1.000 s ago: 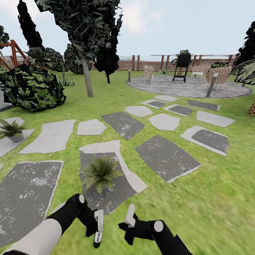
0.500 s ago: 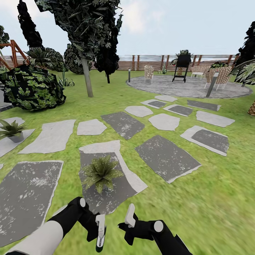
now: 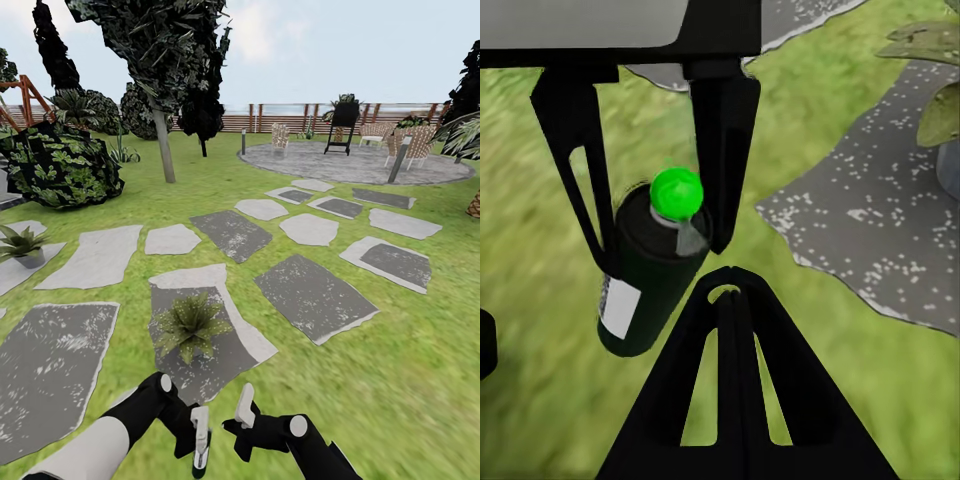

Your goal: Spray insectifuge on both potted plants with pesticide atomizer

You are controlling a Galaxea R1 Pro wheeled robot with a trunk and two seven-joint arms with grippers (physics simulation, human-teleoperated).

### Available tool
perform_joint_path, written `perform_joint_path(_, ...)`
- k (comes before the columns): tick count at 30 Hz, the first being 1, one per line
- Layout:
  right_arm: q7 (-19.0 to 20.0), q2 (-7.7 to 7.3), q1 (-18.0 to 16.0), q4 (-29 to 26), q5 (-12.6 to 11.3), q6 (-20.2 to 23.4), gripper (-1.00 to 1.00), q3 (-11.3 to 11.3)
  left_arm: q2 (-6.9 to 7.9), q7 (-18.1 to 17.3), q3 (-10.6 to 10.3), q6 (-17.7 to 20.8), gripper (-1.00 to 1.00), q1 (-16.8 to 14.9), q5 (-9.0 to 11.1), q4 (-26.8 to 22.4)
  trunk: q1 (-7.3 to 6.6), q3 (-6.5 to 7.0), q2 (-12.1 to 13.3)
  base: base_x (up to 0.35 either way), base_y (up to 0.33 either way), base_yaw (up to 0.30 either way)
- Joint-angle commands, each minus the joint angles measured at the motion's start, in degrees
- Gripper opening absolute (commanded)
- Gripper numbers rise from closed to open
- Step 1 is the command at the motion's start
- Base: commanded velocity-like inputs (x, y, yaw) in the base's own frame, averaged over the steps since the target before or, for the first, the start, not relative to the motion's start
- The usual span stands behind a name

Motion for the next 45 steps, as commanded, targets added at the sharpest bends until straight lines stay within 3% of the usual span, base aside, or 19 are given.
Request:
perform_joint_path(1,0.05,0.02,-0.02,-0.05,0.6,-0.38,-1.0,-0.06,-0.27,-0.01,-0.03,-0.04,-1.0,-0.02,-0.24,-0.09,-0.01,-0.05,-0.02,0.0,0.0,0.0)
perform_joint_path(12,0.05,0.02,-0.02,-0.05,0.6,-0.38,-1.0,-0.07,-1.75,0.37,0.05,-0.02,-1.0,-0.02,-0.15,-0.12,-0.01,-0.05,-0.02,0.0,0.0,0.0)
perform_joint_path(45,0.05,-0.05,-0.02,0.04,0.69,-0.47,-1.0,-0.14,-2.45,0.15,0.84,-3.09,-1.0,-0.02,0.7,-0.04,-0.01,-0.05,-0.02,0.0,0.0,0.0)
